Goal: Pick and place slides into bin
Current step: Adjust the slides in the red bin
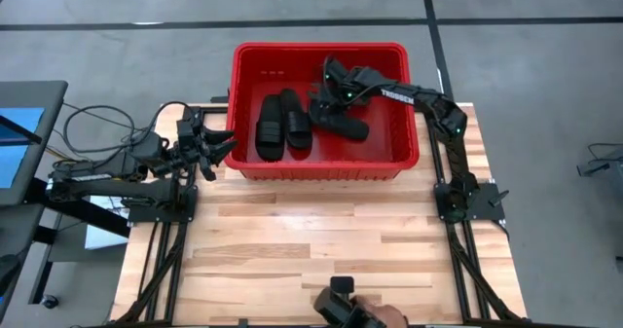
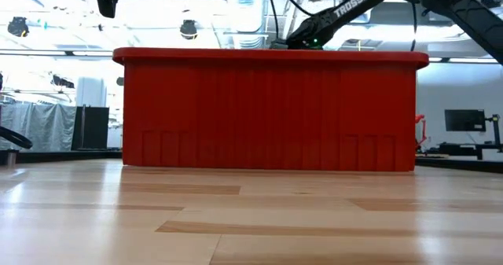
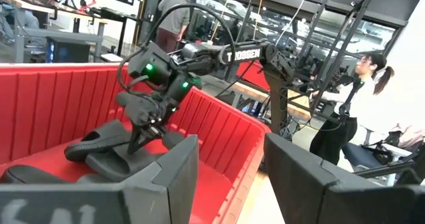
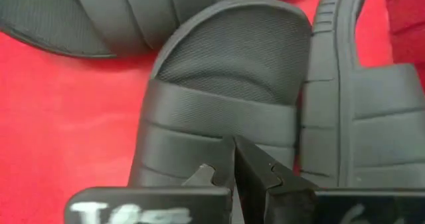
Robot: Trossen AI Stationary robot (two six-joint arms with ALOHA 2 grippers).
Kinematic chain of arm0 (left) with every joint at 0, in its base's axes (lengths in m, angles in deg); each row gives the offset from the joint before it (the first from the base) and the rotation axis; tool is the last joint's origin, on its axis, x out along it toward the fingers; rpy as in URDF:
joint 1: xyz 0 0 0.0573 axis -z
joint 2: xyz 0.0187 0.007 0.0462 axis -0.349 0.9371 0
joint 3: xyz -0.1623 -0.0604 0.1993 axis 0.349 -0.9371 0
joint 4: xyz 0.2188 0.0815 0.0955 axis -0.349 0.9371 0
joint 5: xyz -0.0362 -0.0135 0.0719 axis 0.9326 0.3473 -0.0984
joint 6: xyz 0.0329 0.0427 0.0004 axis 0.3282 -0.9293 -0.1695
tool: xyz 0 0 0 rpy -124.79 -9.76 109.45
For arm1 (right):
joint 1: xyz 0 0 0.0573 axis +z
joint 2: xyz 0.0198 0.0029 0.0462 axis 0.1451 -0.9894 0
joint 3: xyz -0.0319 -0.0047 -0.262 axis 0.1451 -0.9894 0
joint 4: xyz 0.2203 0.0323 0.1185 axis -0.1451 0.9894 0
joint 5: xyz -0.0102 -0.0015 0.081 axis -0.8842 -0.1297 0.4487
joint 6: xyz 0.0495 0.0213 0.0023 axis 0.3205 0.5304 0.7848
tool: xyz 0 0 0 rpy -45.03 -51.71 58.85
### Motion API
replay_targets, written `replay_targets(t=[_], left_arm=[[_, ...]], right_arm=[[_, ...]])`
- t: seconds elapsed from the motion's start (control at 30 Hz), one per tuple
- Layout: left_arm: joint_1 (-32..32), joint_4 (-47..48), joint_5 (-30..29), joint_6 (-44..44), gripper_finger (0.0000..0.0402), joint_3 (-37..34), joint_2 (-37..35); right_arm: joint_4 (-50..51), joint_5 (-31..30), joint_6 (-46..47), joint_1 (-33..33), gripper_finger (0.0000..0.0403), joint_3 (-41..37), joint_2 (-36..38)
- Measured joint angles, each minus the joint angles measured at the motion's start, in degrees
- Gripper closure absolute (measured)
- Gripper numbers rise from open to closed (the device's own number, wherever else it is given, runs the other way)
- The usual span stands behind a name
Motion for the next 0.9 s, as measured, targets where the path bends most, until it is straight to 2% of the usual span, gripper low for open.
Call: replay_targets(t=[0.17,0.4,0.9], left_arm=[[0.0,0.2,0.0,0.1,0.0239,0.0,0.0],[0.0,0.5,0.0,0.2,0.0239,0.0,0.0],[0.0,0.5,0.0,0.2,0.0239,0.0,0.0]], right_arm=[[-4.8,-1.8,-2.5,2.2,0.0403,0.2,0.3],[-4.2,-2.7,-7.2,3.2,0.0403,5.4,0.7],[-2.0,-3.1,-10.7,4.4,0.0403,5.6,-4.4]])
